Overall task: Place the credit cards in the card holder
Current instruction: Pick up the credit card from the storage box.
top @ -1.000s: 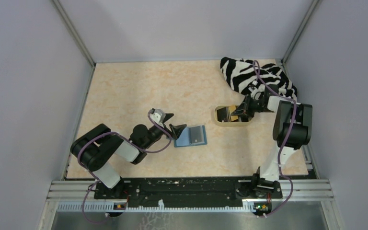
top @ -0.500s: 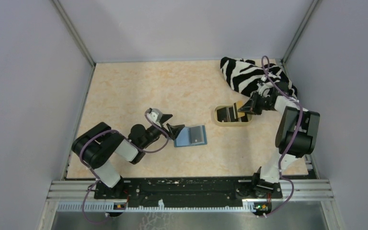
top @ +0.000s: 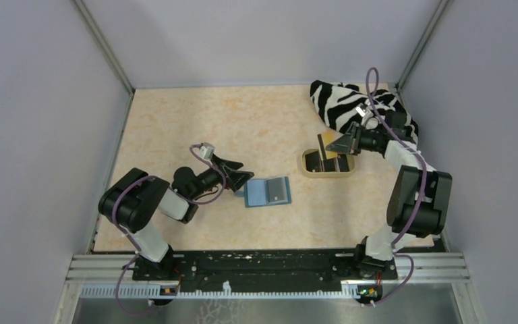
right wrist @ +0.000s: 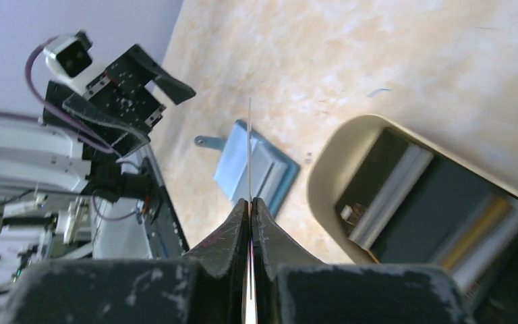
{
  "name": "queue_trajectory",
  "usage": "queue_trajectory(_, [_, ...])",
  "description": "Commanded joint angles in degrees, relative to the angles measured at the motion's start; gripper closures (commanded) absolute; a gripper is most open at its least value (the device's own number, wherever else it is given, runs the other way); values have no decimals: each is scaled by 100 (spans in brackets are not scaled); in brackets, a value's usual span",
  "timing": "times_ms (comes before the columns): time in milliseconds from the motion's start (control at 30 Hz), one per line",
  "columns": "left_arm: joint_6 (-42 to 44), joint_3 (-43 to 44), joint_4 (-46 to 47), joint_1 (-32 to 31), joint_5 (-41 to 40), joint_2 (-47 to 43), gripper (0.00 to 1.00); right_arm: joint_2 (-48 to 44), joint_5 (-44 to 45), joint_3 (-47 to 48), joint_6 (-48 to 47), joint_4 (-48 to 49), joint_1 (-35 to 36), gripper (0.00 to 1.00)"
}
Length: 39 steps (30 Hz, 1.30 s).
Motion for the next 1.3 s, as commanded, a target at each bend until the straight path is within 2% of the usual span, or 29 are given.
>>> queue_trajectory(0, [-1269,-39,401,-24,570,-292,9,-311,-595,-29,-420,275,806,100])
queue_trajectory(100, [-2048,-219,902,-174,469,-306,18,-333,-833,-153,-420,580,1367,100])
queue_trajectory(200, [-2618,-345,1477,-467,260,-264,30,-233,-1184,-296,213,1182,1918,100])
queue_trajectory(267, [-2898,-369,1691,-703,18,-221,38,-164,-1215,-277,206,1224,2232,100])
queue_trajectory(367, [-2774,-342,1701,-1130,-456,-301,41,-162,-1202,-242,71,1136,2629,100])
queue_trajectory(500, [-2537,-314,1698,-1281,-698,-515,42,-185,-1124,3,-787,327,2963,100])
queue_trajectory(867, [-2233,-28,1659,-1340,-21,-772,55,-195,-803,171,-1579,-380,3584,100])
queue_trajectory(1067, [-2156,87,1396,-1340,302,-885,75,-89,-577,251,-1925,-699,3809,100])
queue_trajectory(1100, [-2127,107,1330,-1342,361,-903,81,-69,-527,289,-2047,-821,3845,100])
queue_trajectory(1167, [-2040,115,1256,-1340,479,-936,100,-25,-447,376,-2223,-1062,3879,100])
queue_trajectory(1233, [-1895,77,1198,-1340,544,-989,100,2,-362,448,-2289,-1170,3881,100])
queue_trajectory(1267, [-1778,40,1068,-1340,564,-1033,100,7,-251,492,-2348,-1274,3881,97])
